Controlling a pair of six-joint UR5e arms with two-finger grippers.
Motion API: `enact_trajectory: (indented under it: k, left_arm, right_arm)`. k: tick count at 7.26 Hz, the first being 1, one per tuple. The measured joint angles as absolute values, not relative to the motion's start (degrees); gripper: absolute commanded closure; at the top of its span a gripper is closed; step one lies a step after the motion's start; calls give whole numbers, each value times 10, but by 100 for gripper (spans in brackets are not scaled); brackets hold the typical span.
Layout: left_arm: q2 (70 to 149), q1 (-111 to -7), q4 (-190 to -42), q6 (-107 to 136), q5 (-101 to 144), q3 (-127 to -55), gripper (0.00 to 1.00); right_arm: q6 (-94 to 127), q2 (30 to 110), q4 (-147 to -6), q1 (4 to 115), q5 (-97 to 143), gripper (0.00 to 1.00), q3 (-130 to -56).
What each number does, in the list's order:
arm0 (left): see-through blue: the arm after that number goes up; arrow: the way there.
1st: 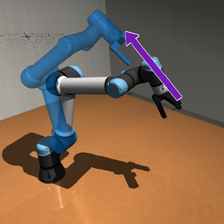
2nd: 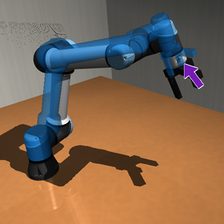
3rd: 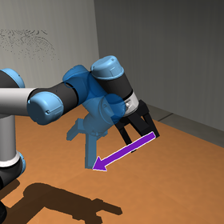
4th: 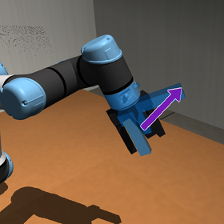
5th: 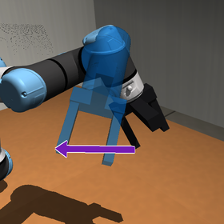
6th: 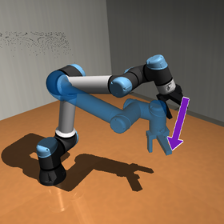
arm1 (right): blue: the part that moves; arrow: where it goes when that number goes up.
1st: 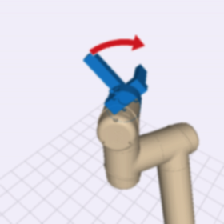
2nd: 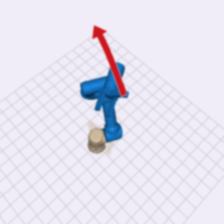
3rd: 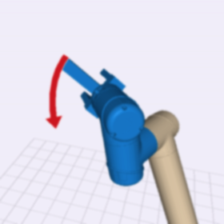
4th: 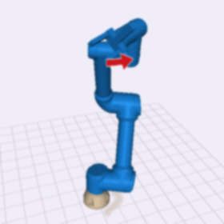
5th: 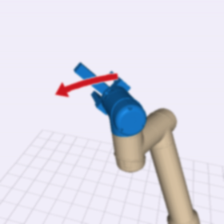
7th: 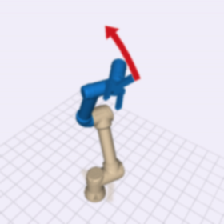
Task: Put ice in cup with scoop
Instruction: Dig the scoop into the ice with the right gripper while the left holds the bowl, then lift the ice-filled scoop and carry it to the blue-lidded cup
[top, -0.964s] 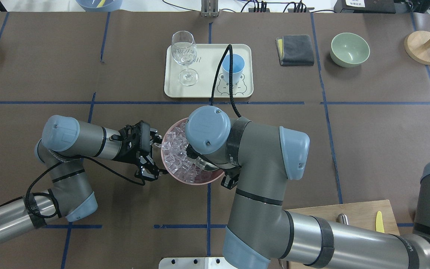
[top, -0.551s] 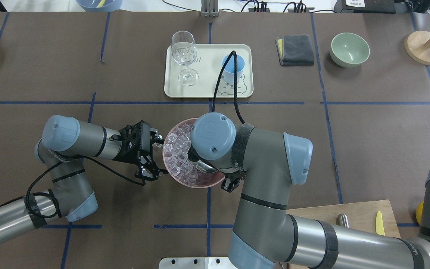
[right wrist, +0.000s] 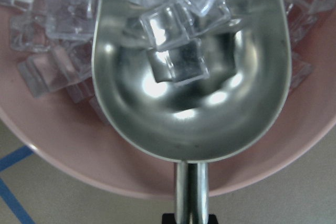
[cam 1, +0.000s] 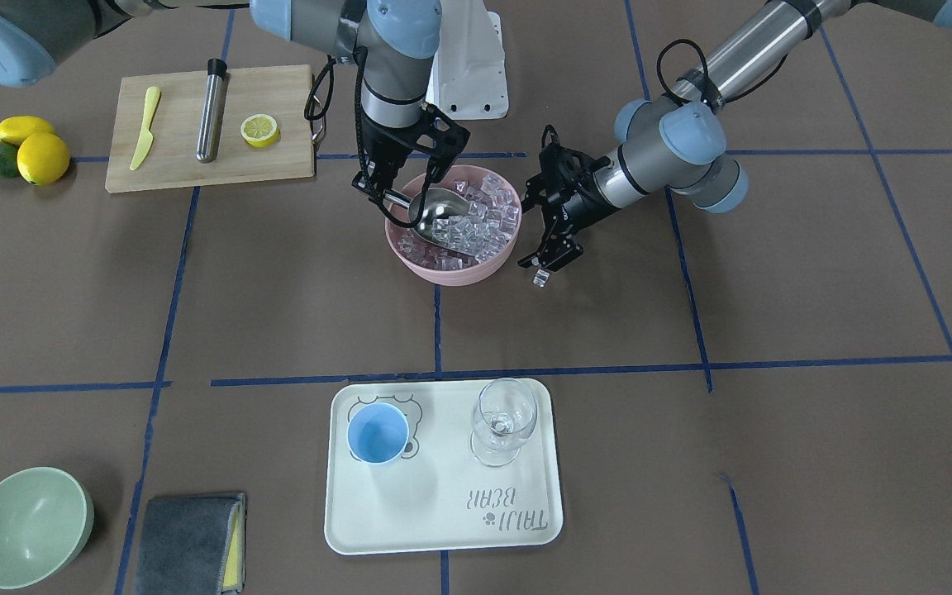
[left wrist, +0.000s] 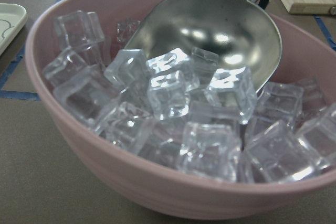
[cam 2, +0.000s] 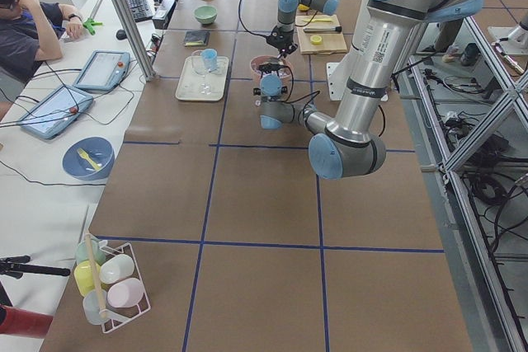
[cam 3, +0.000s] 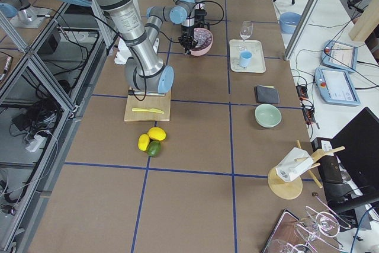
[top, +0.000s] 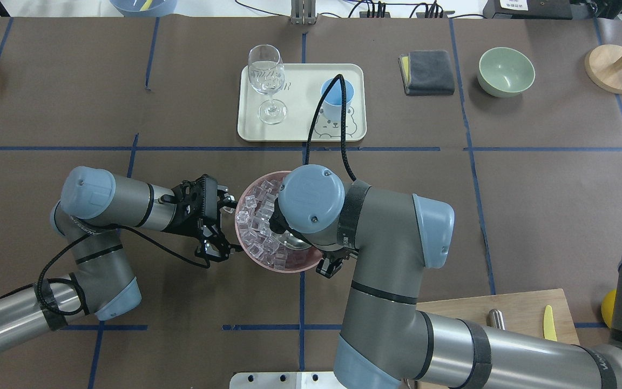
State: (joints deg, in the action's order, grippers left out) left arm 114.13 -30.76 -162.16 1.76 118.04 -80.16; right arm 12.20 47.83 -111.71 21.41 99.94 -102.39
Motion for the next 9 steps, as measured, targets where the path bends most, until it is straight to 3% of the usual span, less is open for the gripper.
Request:
enact_trajectory:
  k: [9]
  left_arm:
    - [1145, -308, -1622, 17, 1180, -796, 0]
  right_arm:
    - [168, 492, -1158, 289, 1070, 100, -1106]
